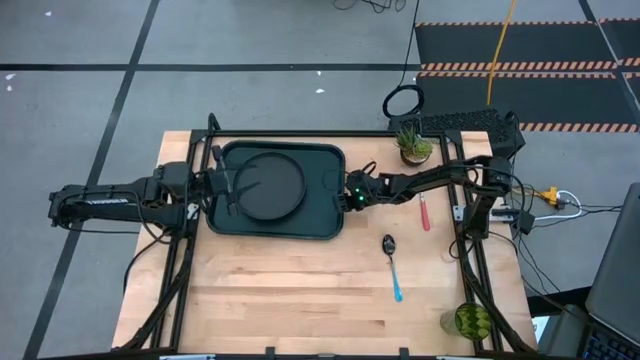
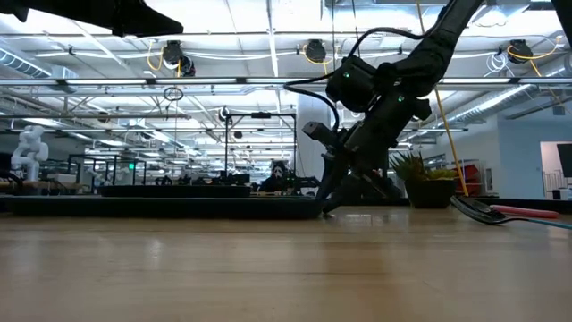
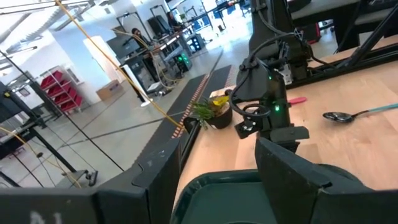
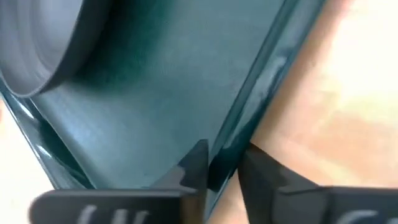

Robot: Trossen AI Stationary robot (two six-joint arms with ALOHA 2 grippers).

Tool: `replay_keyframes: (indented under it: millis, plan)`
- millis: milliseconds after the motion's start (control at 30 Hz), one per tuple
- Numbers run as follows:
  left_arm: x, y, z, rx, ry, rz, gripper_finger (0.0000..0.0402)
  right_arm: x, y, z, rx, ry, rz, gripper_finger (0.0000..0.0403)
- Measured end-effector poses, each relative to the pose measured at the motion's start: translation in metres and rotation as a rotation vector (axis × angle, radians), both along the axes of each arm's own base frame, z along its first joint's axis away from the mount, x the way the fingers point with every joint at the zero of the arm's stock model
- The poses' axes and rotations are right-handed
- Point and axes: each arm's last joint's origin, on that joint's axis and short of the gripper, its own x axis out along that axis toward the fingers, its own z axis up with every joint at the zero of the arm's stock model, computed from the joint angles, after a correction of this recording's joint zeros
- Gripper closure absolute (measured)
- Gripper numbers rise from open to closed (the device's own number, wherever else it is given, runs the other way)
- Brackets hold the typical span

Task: Pick and place plate/cup/fork/spoon on tray
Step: Move the black tray to the center of the table

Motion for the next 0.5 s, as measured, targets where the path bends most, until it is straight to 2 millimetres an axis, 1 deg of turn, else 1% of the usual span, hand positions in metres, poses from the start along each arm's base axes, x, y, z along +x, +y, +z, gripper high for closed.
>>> replay_keyframes:
  millis: [33,67,167,367,500]
  plan:
    - [0.0,0.0,0.0,0.0,-0.001,0.002,0.0192,0.0,0.002,0.0,0.011,0.001,-0.002,0.0366]
    - [0.0,0.0,0.0,0.0,-0.003,0.005,0.0192,0.001,0.003,0.0,0.013,-0.004,0.005,0.0372]
    - [0.0,0.0,0.0,-0.001,-0.003,0.009,0.0192,0.001,0.011,-0.001,0.021,0.005,0.05,0.038]
    - [0.0,0.0,0.0,-0.003,-0.001,0.009,0.0192,-0.001,0.019,-0.002,0.017,0.045,0.059,0.0374]
    - [0.0,0.0,0.0,-0.006,-0.001,0.01,0.0192,-0.001,0.025,-0.002,0.009,0.066,0.053,0.0381]
